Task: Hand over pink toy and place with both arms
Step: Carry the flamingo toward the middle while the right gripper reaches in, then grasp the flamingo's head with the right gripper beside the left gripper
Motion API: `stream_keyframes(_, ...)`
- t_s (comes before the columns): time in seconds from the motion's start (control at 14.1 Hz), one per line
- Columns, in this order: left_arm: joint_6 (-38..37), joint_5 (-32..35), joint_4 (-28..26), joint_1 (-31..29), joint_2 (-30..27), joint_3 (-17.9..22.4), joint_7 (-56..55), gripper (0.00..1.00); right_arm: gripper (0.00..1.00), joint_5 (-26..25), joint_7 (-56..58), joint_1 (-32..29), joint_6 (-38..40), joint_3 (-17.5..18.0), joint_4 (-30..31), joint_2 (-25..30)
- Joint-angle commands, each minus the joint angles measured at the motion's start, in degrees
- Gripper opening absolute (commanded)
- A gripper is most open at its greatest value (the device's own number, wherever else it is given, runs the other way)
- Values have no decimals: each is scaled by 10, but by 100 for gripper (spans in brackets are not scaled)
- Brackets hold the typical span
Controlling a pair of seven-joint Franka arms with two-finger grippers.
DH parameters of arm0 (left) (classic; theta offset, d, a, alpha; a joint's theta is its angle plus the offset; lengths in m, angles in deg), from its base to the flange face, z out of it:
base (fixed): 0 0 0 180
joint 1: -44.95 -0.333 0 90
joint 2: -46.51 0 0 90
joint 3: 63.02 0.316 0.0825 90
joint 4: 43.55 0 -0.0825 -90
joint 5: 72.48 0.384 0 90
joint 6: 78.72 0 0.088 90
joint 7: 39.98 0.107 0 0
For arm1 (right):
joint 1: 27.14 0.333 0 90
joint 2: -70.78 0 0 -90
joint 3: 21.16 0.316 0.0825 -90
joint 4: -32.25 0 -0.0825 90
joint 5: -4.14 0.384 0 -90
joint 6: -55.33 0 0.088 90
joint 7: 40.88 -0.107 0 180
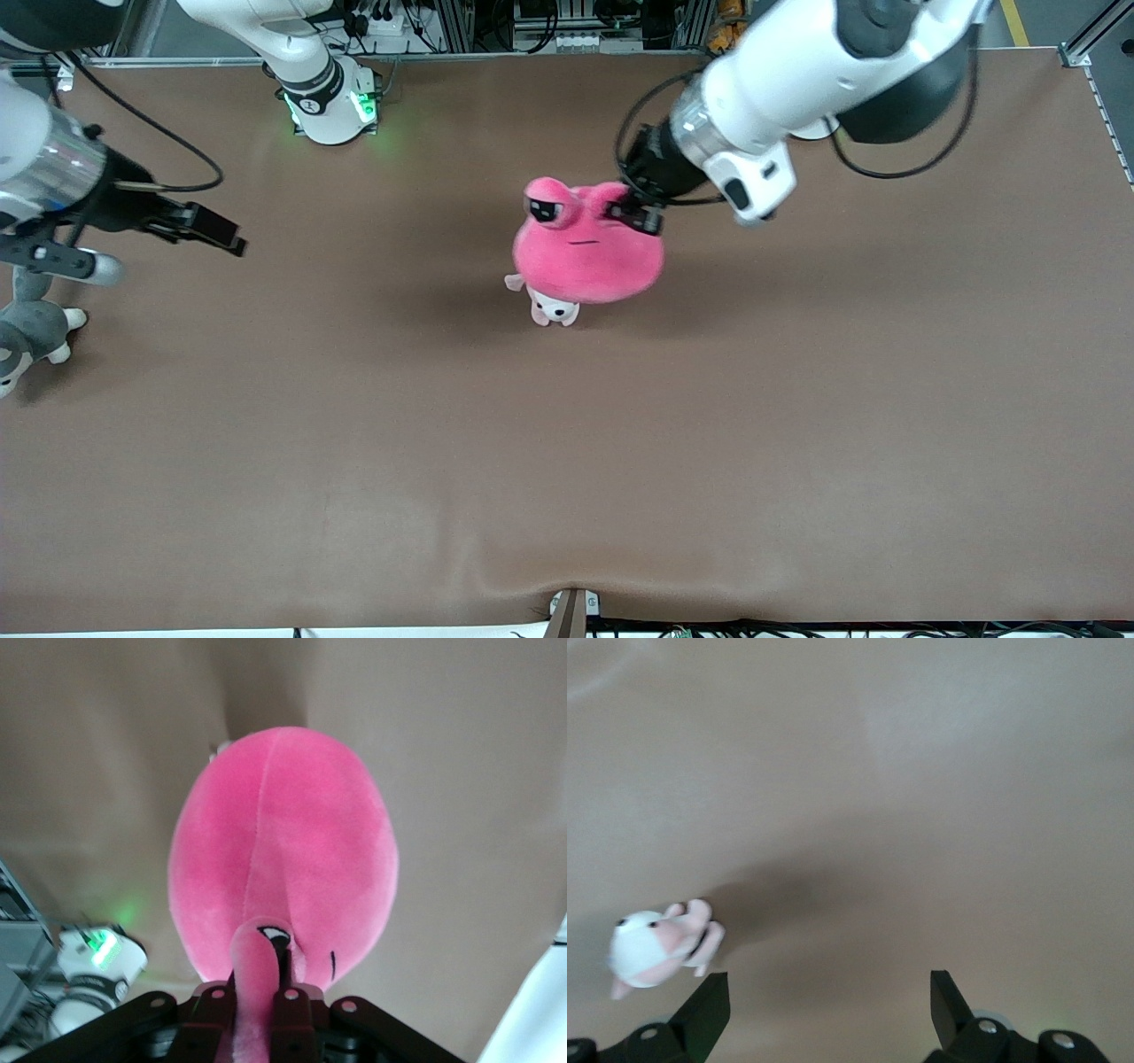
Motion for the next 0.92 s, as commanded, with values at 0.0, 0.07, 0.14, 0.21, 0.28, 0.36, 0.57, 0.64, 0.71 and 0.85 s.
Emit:
stream_keyframes(0.0,69,-10,32,43,37,2,-83,0,100,37,-130,40,1,-5,-17,-15)
stream_keyframes(0.07,88,-10,36,57,49,4,-107,0,100,45,-167,53,-4,-5,-23,-18)
stream_keyframes(0.14,103,-10,41,62,56,4,-122,0,100,53,-195,64,-5,-5,-27,-19)
stream_keyframes(0.21,118,-14,41,66,62,3,-137,0,100,70,-227,73,-5,-5,-27,-19)
stream_keyframes(0.28,135,-26,41,67,67,2,-157,0,100,96,-262,80,-10,-6,-27,-19)
stream_keyframes(0.36,155,-34,42,72,75,2,-166,0,100,115,-294,83,-12,-6,-26,-19)
stream_keyframes(0.57,198,-38,42,90,91,2,-182,0,100,124,-371,114,-29,-5,-25,-28)
stream_keyframes(0.64,199,-41,46,92,98,2,-182,0,100,140,-403,115,-44,-5,-25,-33)
stream_keyframes(0.71,199,-41,52,102,105,2,-182,0,100,165,-425,115,-55,-5,-25,-40)
stream_keyframes(0.85,200,-41,53,106,108,2,-182,0,100,186,-438,116,-65,-5,-25,-50)
